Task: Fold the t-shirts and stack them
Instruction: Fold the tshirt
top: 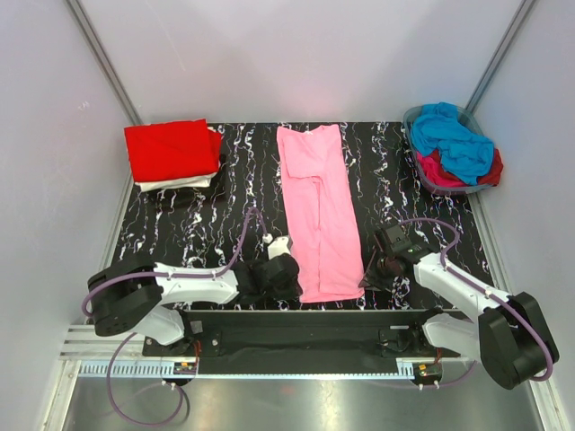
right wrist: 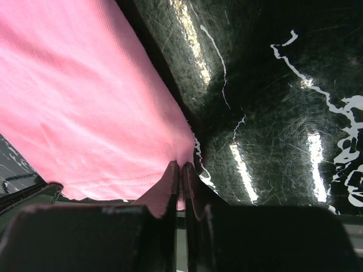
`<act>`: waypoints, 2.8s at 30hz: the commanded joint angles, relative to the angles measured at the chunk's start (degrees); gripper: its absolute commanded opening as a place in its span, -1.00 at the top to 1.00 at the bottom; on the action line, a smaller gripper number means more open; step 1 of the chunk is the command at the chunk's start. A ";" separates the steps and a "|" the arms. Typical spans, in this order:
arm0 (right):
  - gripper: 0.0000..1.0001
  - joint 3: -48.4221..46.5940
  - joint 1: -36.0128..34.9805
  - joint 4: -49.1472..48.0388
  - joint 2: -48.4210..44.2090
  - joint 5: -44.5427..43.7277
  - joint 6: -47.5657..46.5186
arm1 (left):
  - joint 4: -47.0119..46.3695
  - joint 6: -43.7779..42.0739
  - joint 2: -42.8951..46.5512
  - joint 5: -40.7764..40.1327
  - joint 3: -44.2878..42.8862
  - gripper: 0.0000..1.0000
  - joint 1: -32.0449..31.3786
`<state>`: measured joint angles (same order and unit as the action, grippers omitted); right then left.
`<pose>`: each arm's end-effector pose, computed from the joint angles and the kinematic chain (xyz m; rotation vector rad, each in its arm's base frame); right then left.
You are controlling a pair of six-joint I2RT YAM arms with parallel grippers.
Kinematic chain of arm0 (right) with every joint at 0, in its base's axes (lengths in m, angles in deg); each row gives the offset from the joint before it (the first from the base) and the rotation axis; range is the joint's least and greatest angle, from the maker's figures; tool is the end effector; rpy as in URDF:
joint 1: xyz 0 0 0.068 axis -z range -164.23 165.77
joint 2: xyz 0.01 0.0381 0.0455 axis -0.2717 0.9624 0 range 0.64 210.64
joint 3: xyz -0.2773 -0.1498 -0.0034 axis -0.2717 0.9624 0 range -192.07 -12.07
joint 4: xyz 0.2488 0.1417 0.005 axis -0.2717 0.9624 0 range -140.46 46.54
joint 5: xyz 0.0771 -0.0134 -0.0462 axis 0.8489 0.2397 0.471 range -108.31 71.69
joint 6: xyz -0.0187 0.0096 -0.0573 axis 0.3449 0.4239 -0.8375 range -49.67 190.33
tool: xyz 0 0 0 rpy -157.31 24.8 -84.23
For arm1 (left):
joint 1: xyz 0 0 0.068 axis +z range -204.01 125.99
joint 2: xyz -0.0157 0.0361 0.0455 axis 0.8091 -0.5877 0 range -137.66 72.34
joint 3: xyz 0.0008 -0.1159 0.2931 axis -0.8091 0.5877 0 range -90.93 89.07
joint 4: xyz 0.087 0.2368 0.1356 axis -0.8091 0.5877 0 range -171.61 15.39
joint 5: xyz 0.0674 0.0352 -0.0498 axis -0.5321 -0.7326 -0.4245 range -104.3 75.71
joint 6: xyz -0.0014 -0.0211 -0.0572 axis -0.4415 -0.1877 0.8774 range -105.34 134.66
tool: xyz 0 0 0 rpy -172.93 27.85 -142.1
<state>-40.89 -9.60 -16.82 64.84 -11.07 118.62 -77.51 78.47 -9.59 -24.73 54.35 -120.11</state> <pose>0.1645 0.0844 0.1708 0.5405 2.8365 0.4666 0.1209 -0.2522 0.1668 -0.0313 2.6036 -0.7271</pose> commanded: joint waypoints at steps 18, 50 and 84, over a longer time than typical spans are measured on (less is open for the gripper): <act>1.00 0.60 -4.24 7.40 -13.75 4.18 4.52 | -1.82 5.36 18.99 -2.48 11.96 1.00 -2.97; 1.00 -35.42 -3.82 13.11 11.81 -13.22 -9.26 | 20.51 -17.04 10.58 5.42 -16.25 1.00 19.07; 1.00 -54.76 5.85 9.24 39.84 -5.84 -22.19 | 25.96 -31.55 -20.98 16.32 -43.14 1.00 34.11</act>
<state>-92.30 -4.70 -5.80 102.59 -17.12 98.52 -51.19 48.83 -29.08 -9.65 14.57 -86.89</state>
